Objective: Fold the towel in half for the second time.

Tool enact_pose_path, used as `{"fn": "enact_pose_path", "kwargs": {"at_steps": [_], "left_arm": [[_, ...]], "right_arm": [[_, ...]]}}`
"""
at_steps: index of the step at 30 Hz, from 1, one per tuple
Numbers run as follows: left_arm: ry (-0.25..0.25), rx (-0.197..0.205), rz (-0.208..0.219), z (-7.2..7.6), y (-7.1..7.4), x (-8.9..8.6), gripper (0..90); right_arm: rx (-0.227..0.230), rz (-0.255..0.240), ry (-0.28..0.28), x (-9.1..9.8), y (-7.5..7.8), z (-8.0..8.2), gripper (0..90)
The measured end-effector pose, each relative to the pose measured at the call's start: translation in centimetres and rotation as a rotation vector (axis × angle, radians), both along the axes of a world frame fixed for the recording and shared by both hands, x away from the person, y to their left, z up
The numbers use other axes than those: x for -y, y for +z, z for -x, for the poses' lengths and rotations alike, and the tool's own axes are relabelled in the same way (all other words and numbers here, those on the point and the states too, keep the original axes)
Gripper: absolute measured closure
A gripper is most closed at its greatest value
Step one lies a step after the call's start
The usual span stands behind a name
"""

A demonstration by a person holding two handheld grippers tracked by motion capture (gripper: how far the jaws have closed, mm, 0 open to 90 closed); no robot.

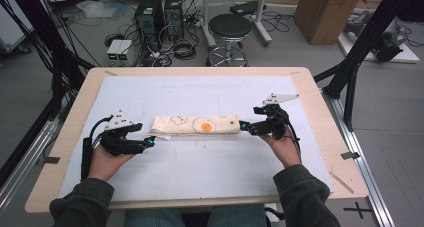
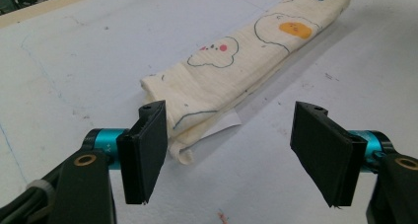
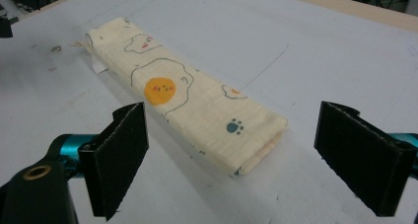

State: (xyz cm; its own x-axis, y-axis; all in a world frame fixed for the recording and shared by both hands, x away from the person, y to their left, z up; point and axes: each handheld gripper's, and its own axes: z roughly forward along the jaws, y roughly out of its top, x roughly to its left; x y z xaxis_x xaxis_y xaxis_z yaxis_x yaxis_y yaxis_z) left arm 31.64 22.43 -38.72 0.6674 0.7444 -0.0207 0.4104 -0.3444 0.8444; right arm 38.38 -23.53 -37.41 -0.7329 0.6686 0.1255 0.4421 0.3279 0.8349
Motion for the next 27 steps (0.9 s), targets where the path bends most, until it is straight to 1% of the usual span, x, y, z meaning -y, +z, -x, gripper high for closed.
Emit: {"fn": "enact_pose_path", "kwargs": {"at_steps": [2,5,7,11,12,14,15,16,18,23,25,26,27], "left_arm": [[0.001,0.001,0.002,0.2,-0.1,-0.1,29.7],[0.002,0.001,0.0,0.5,-0.2,-0.2,29.0],[0.001,0.001,0.005,0.7,-0.2,-0.2,28.8],[-0.002,0.0,-0.001,1.1,-0.3,-0.3,28.5],[0.001,0.004,0.008,1.2,-0.4,-0.3,28.3],[-0.001,0.002,0.001,1.4,-0.4,-0.4,28.2],[0.005,0.003,0.009,1.5,-0.5,-0.3,28.1],[0.0,0.0,0.002,1.5,-0.5,-0.4,28.0],[0.005,-0.002,0.007,1.7,-0.7,-0.4,27.9],[0.001,-0.001,0.0,2.1,-0.9,-0.7,27.3],[0.011,0.001,0.01,2.2,-0.9,-0.8,27.1],[0.006,-0.003,0.002,2.3,-0.9,-0.9,27.0],[0.013,0.002,0.013,2.3,-1.0,-0.9,26.8]], "right_arm": [[0.01,-0.005,0.0,0.2,-0.2,0.3,12.5],[0.004,-0.016,-0.006,0.6,-0.5,0.7,12.4],[0.005,-0.017,-0.007,0.9,-0.7,1.0,12.3],[0.013,-0.019,-0.016,1.3,-1.0,1.6,12.3],[0.012,-0.02,-0.013,1.5,-1.1,1.7,12.3],[0.017,-0.02,-0.019,1.7,-1.2,2.0,12.3],[0.01,-0.02,-0.023,1.9,-1.3,2.1,12.3],[0.014,-0.02,-0.023,2.0,-1.4,2.2,12.3],[0.016,-0.019,-0.029,2.3,-1.5,2.4,12.3],[0.013,-0.021,-0.033,2.9,-1.8,3.1,12.3],[0.019,-0.022,-0.038,3.1,-1.9,3.3,12.3],[0.026,-0.022,-0.037,3.3,-1.9,3.4,12.3],[0.022,-0.022,-0.038,3.4,-2.0,3.5,12.3]]}}
